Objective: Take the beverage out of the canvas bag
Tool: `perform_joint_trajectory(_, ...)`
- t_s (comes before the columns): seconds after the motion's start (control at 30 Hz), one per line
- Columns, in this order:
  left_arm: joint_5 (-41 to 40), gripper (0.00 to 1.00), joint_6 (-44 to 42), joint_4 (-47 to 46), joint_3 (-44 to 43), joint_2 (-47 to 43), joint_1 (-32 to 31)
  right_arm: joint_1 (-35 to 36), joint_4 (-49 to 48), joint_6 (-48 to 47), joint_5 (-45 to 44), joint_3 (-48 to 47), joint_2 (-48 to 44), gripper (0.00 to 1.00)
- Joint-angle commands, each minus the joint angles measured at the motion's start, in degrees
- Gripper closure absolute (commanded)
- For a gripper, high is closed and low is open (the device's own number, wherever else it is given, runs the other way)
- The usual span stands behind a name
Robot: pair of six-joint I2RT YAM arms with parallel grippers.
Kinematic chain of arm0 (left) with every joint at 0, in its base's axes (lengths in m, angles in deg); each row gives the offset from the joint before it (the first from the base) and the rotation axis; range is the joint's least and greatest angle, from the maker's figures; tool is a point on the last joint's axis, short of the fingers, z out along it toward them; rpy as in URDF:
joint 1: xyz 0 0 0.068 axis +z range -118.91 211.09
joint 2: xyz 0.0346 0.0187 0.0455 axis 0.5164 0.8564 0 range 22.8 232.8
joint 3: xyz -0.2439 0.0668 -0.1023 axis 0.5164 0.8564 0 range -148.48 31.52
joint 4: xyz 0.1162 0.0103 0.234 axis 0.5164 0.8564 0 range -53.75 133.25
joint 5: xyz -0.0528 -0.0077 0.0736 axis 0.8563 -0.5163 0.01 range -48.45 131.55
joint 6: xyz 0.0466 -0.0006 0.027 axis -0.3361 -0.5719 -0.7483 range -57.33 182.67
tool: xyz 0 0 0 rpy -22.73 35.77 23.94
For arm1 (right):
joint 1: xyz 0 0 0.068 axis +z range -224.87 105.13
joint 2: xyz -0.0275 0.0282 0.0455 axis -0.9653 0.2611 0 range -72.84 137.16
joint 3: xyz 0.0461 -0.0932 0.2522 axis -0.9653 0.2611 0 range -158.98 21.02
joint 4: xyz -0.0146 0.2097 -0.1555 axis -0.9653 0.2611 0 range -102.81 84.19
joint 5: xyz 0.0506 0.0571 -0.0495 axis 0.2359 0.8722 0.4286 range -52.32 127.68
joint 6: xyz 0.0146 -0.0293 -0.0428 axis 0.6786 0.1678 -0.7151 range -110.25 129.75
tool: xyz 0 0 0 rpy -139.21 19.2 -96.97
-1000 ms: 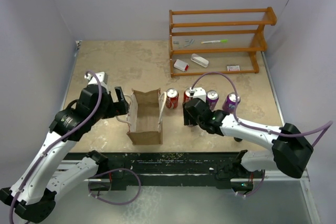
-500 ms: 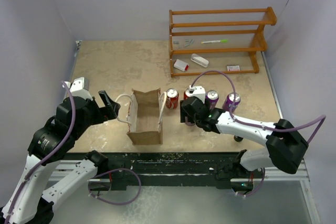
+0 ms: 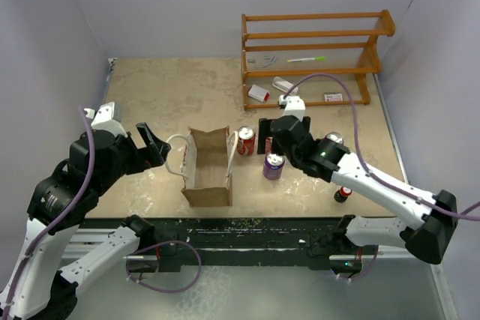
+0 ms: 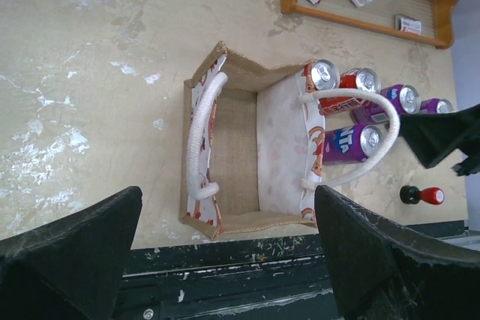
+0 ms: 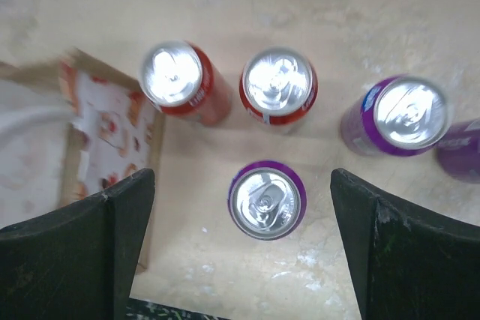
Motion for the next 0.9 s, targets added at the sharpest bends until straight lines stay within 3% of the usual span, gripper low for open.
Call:
perform_joint_trajectory(0.0,1.5,0.01,-2.1,0.2,-5.8,0.4,-0.2,0.1,11.9,2.5,-6.0,-13.3,-4.7,0.00)
perform_joint_trajectory(0.2,4.2,0.01,-8.7,3.1,-18.3,5.7,-0.3,0.1,25.9,6.0,-5.1,-30.9,-6.9,0.00)
perform_joint_trajectory(0.47,4.0,0.01,-13.7,1.1,-24.9,6.9,-0.3,0.1,19.3,-0.8,-4.0,-31.4,-16.4,0.00)
perform_joint_trajectory(0.87,0.5,0.01,-16.4,0.8,-27.9,8.4,-0.3,0.1,20.5,-3.7,-6.6,-40.3,-13.9,0.00)
